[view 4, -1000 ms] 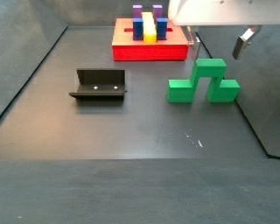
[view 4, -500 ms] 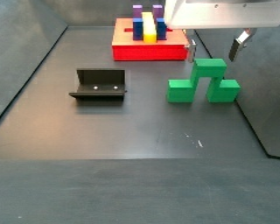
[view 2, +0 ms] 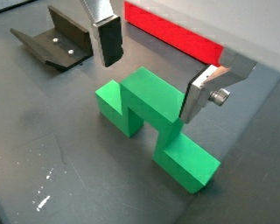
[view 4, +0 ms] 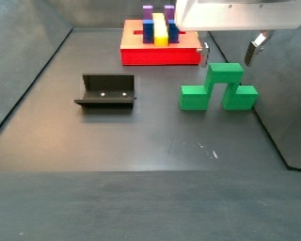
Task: Pick up the green object. Move up. Move to above the board. Insert the green object.
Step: Pick up the green object.
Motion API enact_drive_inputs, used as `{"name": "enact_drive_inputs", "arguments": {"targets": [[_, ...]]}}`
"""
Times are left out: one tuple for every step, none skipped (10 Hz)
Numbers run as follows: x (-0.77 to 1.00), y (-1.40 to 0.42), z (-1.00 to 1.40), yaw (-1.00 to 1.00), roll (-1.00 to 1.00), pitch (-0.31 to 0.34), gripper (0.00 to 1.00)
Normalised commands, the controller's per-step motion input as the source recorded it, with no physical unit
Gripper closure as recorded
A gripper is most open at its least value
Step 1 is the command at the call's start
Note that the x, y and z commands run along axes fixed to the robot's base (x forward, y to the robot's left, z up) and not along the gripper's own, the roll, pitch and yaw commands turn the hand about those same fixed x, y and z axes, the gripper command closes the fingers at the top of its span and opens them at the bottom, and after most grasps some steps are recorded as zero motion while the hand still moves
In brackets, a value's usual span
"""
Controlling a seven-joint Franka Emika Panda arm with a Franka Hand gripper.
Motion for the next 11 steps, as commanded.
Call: {"name": "enact_drive_inputs", "arguments": {"targets": [[0.16,-0.07,-0.16,0.0,0.07,0.026,0.0],[0.05,-0.08,-0.17,0.0,0.05,0.0,0.0],[0.0,-0.04,-0.17,0.0,0.02,0.0,0.0],[-0.03,-0.03,-0.19,0.0,0.0,0.0,0.0],[-0.04,0.0,-0.15,0.0,0.0,0.0,0.0],[0.0,0.0,-0.14,0.0,0.0,0.0,0.0],[0.0,-0.01,-0.13,0.0,0.0,0.0,0.0],[0.0,-0.01,-0.13,0.0,0.03,0.0,0.0],[0.0,-0.01,-0.17,0.0,0.06,0.011,0.0],[0.0,-0.01,-0.21,0.0,0.07,0.02,0.0],[0.0,0.0,-0.22,0.0,0.05,0.01,0.0]]}}
